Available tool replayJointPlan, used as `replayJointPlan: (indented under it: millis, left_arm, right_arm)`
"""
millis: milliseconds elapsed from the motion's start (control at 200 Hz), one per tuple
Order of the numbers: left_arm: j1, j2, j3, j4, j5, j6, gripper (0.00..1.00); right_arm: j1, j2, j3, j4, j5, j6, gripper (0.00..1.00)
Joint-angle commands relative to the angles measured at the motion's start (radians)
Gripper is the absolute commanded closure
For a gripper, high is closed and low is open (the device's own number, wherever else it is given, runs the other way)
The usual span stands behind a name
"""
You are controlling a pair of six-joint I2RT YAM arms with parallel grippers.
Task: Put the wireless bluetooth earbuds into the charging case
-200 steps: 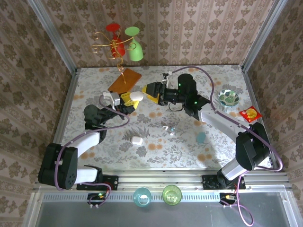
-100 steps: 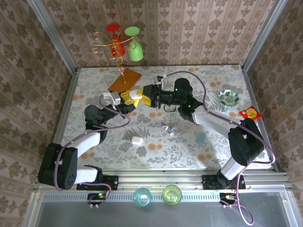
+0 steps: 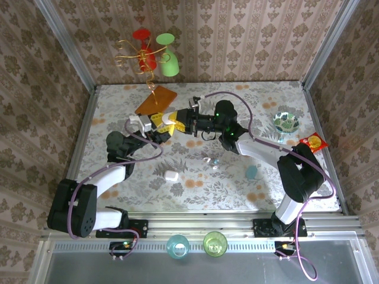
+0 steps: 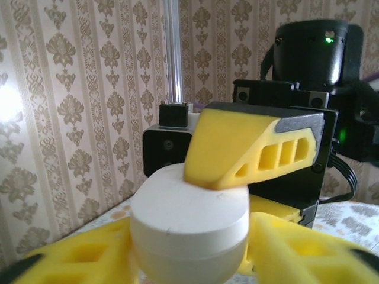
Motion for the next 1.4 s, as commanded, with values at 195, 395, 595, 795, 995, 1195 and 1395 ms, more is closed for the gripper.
replayJointPlan:
  millis: [195, 395, 595, 795, 995, 1195, 1395]
  left_arm:
    - [0.005, -0.054, -0.042, -0.086, -0.025, 0.106, 0.05]
    - [-0.014, -0.091, -0.064, -0.310, -0.106, 0.229, 0.00]
    - [-0.048, -0.121, -0.079, -0.489, -0.184, 0.324, 0.00]
    - [-0.073, -0.106, -0.095, -0.490, -0.238, 0.319, 0.00]
    - [-0.079, -0.100, -0.101, -0.495, -0.257, 0.318, 0.00]
    - [-0.081, -0.094, -0.093, -0.514, -0.291, 0.287, 0.00]
    - [-0.081, -0.103, -0.106, -0.511, -0.329, 0.220, 0.00]
  right_arm:
    - [-0.109, -0.036, -0.036, -0.297, 0.126, -0.303, 0.79]
    - [-0.177, 0.062, 0.009, -0.498, 0.289, -0.493, 0.80]
    - [-0.194, 0.241, 0.147, -0.591, 0.389, -0.578, 0.80]
    - [-0.197, 0.411, 0.305, -0.667, 0.432, -0.605, 0.79]
    - [-0.198, 0.507, 0.372, -0.688, 0.443, -0.605, 0.78]
    - [-0.203, 0.495, 0.359, -0.744, 0.513, -0.670, 0.70]
    - [-0.225, 0.395, 0.283, -0.762, 0.547, -0.745, 0.43]
